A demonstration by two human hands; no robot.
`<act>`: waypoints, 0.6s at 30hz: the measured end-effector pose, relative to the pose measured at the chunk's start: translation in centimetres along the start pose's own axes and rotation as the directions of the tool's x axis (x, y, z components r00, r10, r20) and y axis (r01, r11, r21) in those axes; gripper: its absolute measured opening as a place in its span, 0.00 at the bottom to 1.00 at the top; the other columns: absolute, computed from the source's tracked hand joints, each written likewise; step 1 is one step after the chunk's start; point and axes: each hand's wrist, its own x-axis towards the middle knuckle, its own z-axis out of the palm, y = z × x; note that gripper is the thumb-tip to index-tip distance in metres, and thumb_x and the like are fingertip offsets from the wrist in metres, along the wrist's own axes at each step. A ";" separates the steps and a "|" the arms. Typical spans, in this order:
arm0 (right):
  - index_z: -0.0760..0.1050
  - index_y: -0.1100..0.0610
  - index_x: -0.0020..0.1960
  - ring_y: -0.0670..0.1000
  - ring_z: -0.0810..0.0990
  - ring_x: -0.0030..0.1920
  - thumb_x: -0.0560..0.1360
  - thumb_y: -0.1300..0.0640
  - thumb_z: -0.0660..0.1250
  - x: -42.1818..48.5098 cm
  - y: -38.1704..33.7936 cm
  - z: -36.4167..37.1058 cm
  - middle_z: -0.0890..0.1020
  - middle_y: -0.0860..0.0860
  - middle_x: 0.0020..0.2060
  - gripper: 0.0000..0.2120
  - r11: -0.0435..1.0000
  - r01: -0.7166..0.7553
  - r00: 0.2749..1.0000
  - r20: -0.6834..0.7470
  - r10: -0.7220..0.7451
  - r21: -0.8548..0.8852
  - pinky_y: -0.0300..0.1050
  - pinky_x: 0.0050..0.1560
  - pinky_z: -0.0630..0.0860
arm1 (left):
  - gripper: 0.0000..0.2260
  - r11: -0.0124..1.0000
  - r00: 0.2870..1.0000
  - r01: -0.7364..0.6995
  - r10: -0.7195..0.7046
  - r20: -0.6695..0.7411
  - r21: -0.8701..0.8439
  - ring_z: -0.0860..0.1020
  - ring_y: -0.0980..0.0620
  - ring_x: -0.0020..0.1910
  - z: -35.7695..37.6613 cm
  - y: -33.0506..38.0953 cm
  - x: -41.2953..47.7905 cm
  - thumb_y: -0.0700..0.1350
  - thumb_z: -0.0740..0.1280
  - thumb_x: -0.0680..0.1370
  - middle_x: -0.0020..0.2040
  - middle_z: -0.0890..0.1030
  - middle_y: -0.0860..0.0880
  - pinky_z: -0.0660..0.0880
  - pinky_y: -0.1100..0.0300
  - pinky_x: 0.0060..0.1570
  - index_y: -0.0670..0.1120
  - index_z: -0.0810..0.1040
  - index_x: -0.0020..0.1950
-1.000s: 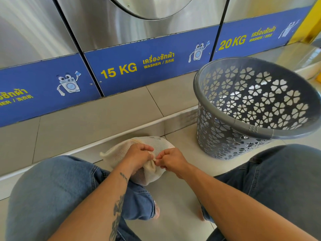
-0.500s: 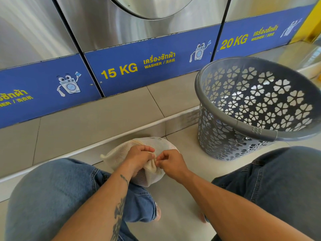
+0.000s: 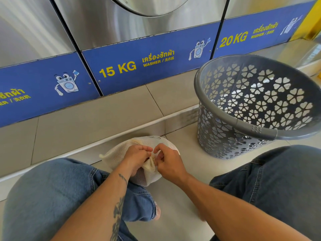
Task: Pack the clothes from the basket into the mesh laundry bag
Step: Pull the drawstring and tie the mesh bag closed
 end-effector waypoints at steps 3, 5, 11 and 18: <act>0.78 0.47 0.46 0.49 0.81 0.37 0.69 0.66 0.65 0.0 0.1 0.0 0.83 0.45 0.35 0.14 0.999 0.037 0.999 0.000 -0.037 -0.025 0.49 0.40 0.80 | 0.08 1.000 1.000 -0.003 0.003 -0.002 -0.010 0.83 0.47 0.46 0.0 0.0 0.0 0.33 0.68 0.75 0.46 0.85 0.43 0.80 0.56 0.44 0.44 0.84 0.47; 0.79 0.49 0.46 0.50 0.81 0.39 0.68 0.64 0.65 0.1 0.2 0.0 0.83 0.46 0.36 0.12 0.997 0.062 0.998 0.013 -0.062 -0.050 0.51 0.41 0.81 | 0.08 1.000 1.000 -0.010 0.010 -0.009 -0.010 0.82 0.47 0.47 0.0 -0.1 0.1 0.33 0.68 0.75 0.46 0.84 0.44 0.79 0.57 0.45 0.44 0.84 0.46; 0.83 0.53 0.52 0.50 0.83 0.44 0.70 0.66 0.68 -0.1 0.3 0.0 0.86 0.48 0.43 0.14 0.992 0.089 0.991 0.108 -0.079 -0.091 0.52 0.49 0.83 | 0.09 0.999 0.998 -0.032 0.032 -0.048 0.007 0.82 0.49 0.47 -0.3 -0.7 0.4 0.33 0.68 0.74 0.46 0.84 0.46 0.78 0.59 0.41 0.45 0.84 0.46; 0.81 0.47 0.57 0.48 0.81 0.49 0.68 0.62 0.71 -0.2 0.2 -0.8 0.82 0.43 0.47 0.20 0.951 0.182 0.956 0.272 -0.111 -0.251 0.51 0.50 0.81 | 0.10 0.999 0.993 -0.048 0.048 -0.106 0.004 0.81 0.47 0.47 -0.6 -1.2 0.8 0.33 0.67 0.72 0.46 0.84 0.45 0.78 0.56 0.45 0.46 0.84 0.45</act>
